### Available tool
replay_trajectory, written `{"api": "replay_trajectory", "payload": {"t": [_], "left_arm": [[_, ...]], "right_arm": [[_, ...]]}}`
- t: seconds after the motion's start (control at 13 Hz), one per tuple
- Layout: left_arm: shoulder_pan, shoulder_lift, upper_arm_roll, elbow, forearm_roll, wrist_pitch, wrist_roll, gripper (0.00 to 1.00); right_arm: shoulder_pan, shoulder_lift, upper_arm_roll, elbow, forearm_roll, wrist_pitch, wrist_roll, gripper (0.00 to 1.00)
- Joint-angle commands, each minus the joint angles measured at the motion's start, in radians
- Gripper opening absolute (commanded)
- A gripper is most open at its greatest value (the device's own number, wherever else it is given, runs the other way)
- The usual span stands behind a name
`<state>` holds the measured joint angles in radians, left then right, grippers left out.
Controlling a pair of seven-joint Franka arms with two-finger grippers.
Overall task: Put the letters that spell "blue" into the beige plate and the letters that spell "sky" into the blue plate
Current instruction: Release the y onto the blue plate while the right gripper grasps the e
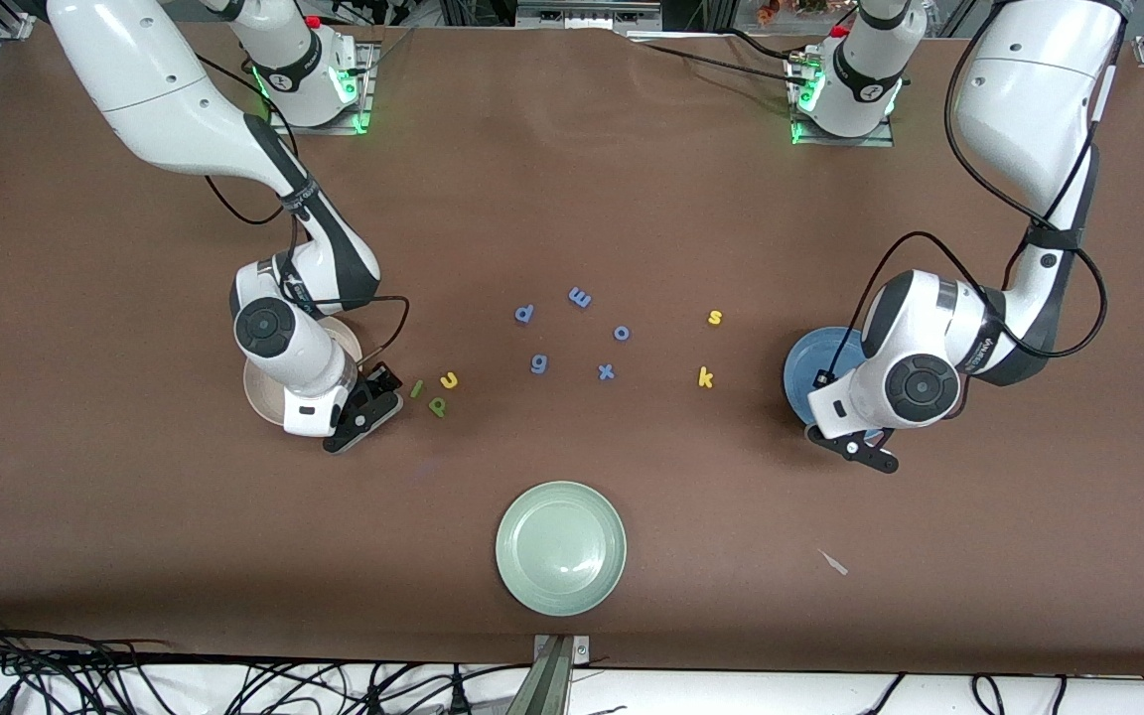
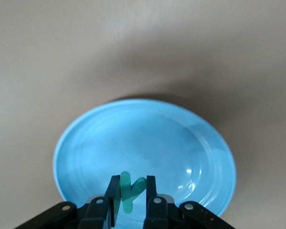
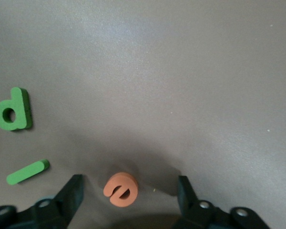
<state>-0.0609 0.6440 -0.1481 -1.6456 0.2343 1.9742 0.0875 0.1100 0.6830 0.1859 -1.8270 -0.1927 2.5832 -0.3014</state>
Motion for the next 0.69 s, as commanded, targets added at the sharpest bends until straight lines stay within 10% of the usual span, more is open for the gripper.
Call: {"api": "replay_trajectory", "payload": {"t": [0.0, 0.08, 0.61], "left_arm": [[0.000, 0.006, -0.010, -0.028, 0.036, 0.023, 0.002, 0.35], [0.000, 0.006, -0.010, -0.028, 0.036, 0.023, -0.008, 0.99], [-0.039, -0.041, -0.077, 0.017, -0.056, 0.009, -0.134, 1.00]], "right_arm": [[-0.009, -0.036, 0.006, -0.058, 0.004, 0.023, -0.010, 0.77], [-0.009, -0.039, 0.007, -0.070, 0.004, 0.034, -0.010, 0.75], [-0.020, -0.052, 0.007, -0.094, 0.006, 0.043, -0.010, 0.44]]}}
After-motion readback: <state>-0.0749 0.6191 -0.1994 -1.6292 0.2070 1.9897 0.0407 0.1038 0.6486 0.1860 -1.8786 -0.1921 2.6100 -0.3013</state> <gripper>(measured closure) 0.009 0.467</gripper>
